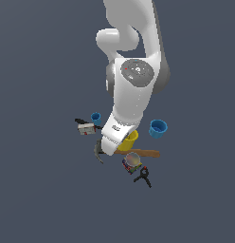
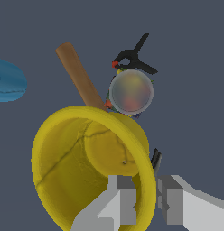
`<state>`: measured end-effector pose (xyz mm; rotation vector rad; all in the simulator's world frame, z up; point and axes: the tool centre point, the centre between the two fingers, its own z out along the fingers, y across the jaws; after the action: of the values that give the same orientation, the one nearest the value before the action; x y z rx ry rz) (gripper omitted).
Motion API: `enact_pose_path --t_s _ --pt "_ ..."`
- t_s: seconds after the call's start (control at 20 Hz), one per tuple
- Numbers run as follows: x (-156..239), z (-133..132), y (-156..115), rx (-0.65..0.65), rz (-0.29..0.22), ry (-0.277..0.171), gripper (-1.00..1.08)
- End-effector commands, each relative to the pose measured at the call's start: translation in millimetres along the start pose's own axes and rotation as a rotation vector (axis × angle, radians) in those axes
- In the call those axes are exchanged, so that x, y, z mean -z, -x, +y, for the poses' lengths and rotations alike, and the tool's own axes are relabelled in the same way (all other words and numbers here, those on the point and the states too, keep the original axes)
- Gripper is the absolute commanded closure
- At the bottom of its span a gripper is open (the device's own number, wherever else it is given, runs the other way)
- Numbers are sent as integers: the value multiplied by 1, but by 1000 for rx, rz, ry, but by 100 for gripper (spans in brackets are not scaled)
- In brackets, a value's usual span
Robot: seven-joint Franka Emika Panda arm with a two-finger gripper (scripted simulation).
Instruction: Pick up a designated object from a clutter of objects.
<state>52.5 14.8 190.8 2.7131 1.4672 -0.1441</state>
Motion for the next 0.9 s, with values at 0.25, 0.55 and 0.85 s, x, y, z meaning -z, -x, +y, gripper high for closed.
enact_pose_path --t_s 0.25,0.55,0.85 --pt "71 -59 -11 1 1 3 108" --pt "128 -107 -21 1 1 3 108" --pt "179 -148 -30 2 2 2 108"
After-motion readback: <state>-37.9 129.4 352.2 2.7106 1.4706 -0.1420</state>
